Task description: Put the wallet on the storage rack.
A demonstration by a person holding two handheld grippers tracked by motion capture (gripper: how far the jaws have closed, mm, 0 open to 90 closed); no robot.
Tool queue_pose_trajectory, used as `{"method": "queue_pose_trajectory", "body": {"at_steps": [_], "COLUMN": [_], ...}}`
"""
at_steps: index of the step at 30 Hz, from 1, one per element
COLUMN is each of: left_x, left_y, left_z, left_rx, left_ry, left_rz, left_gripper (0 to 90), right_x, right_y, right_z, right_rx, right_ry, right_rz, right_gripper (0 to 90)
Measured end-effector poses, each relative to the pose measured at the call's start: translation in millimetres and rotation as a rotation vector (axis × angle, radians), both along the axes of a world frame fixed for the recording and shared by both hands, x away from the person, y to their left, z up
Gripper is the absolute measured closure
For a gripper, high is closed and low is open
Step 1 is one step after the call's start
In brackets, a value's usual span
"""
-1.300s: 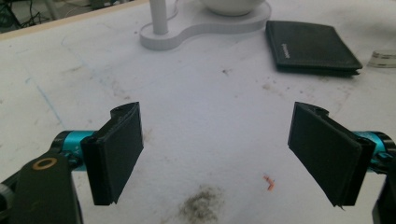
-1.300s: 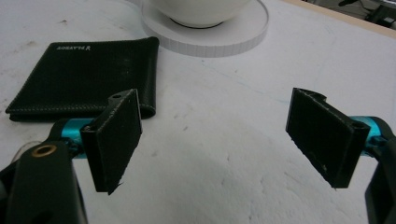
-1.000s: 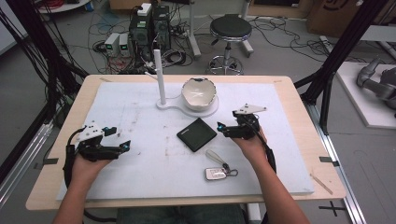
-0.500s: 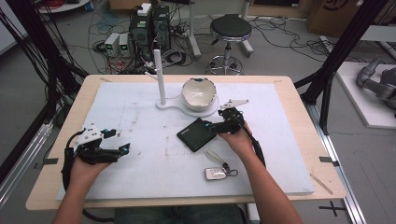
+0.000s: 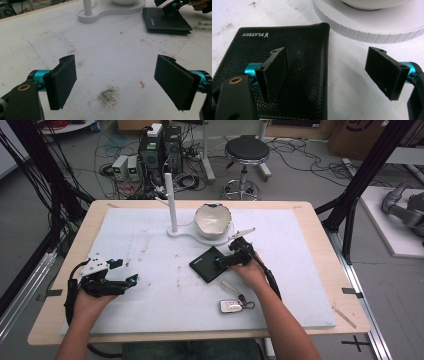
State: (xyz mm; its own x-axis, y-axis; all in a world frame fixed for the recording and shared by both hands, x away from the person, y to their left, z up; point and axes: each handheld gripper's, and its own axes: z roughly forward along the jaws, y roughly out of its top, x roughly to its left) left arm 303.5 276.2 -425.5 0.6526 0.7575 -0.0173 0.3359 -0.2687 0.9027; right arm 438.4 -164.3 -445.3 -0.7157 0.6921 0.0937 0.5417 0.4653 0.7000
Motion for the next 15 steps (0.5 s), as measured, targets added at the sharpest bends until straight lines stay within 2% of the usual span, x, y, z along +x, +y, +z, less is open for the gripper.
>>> {"method": "queue_pose_trajectory", "body": {"at_steps": [4,5,7,9,12,15], "left_x": [-0.3,-0.3,-0.4,-0.4,-0.4,-0.2], "left_y": [1.1,1.3,1.1,0.7,-0.1,-0.7], "left_z": [0.1,0.0,-0.3,-0.6,-0.7,-1.0], "left_rx": [0.001,0.000,-0.002,0.001,0.004,0.002], "left_ry": [0.000,0.000,0.001,0.003,0.004,0.005], "left_rz": [0.004,0.003,0.001,-0.002,-0.004,-0.005], "left_gripper": [18.1,18.0,18.1,18.1,18.0,18.0], "right_x": [0.0,-0.9,-1.6,-1.2,-1.8,-2.4], "right_y": [-0.7,-0.6,-0.8,-1.7,-2.1,-1.5], "right_z": [-0.9,-0.5,0.2,0.8,1.8,2.6], "right_rx": [0.011,0.013,0.025,0.041,0.051,0.053], "right_ry": [0.018,0.020,0.042,0.063,0.097,0.095], "right_rz": [0.013,0.027,0.032,0.060,0.058,0.072], "right_gripper": [24.8,30.9,36.3,45.4,51.0,56.1]}}
